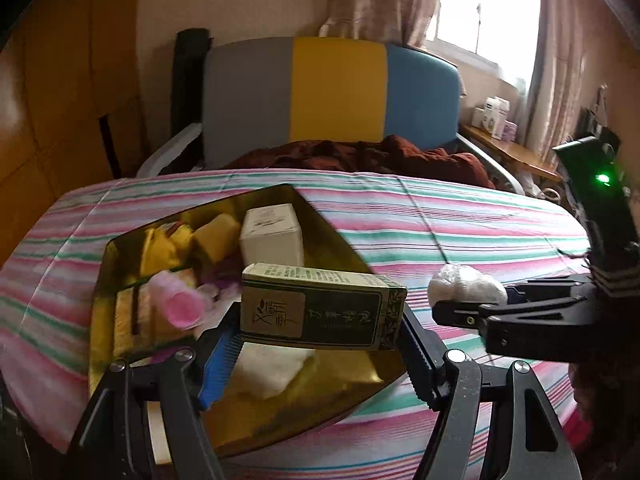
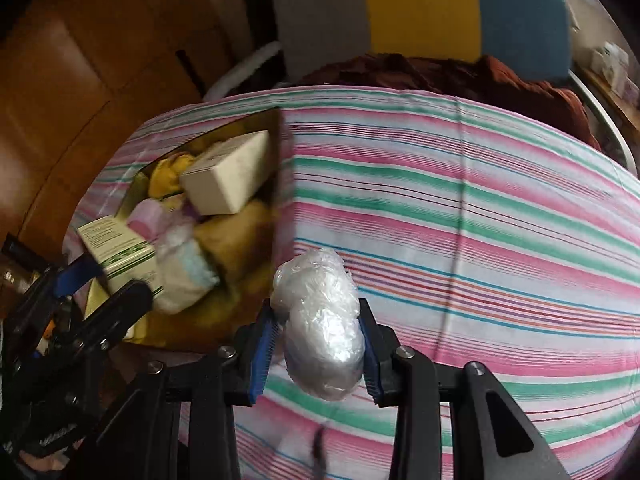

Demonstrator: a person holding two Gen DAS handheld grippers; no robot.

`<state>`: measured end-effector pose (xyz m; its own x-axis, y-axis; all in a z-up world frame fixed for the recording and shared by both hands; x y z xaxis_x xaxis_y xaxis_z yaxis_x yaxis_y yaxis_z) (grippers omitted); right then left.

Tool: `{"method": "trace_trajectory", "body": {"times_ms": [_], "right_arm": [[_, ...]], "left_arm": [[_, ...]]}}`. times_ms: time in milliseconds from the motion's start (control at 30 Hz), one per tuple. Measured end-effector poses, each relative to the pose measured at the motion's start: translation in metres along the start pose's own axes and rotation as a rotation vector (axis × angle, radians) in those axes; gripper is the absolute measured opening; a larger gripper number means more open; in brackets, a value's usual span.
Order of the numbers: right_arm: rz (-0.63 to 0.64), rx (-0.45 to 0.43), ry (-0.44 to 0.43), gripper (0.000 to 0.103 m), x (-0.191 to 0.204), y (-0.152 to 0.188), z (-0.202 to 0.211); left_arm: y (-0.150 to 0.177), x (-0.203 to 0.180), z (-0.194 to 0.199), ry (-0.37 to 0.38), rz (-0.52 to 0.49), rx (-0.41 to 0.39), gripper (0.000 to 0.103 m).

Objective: Organize objects
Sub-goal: 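Carry the green box and white bundle over the gold tray with both grippers, then lower the green box and white bundle into the tray and open both grippers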

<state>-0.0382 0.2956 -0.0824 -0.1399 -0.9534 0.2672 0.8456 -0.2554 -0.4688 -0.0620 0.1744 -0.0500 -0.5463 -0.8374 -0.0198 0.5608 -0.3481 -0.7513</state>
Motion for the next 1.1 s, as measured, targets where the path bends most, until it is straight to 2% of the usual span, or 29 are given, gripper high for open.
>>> {"method": "trace_trajectory", "body": {"times_ms": [267,433,567,633,733,967,1100], "right_arm": [[0.089,-0.006,-0.059,0.037,0.047,0.005,-0.006],[0.139,-0.003,-0.070,0.037,0.067,0.004,-0.013],[0.164,-0.001,-0.067,0.040,0.075,0.003,-0.019],[0.164,-0.008,-0.037,0.050,0.073,0.000,-0.022],[0.145,-0.009,-0.018,0.056,0.067,-0.003,-0.026],[0.126,0.006,-0.017,0.058,0.060,0.002,-0.030],[0.114,0.006,-0.011,0.059,0.059,0.004,-0.031]], "left_arm": [[0.020,0.079,0.019,-0.080,0.165,0.005,0.073],[0.040,0.119,0.026,-0.094,0.276,0.027,0.073],[0.046,0.123,0.025,-0.074,0.306,0.035,0.073],[0.044,0.119,0.022,-0.055,0.305,0.036,0.073],[0.039,0.110,0.016,-0.056,0.282,0.036,0.073],[0.046,0.101,-0.004,-0.073,0.254,0.085,0.074],[0.052,0.098,-0.010,-0.073,0.246,0.109,0.081]]}}
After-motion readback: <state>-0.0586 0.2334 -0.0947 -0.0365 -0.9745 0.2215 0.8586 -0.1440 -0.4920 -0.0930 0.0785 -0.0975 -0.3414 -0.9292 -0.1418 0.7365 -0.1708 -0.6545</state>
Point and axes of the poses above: each gripper's, at about its wrist camera, not at the fingertips, and z roughly against the way its jaws point, x to its left, y to its underside, the point moved 7 cm from there along -z, roughly the way its jaws point, and after that the axes turned 4 degrees about -z, right-handed, at the moved point
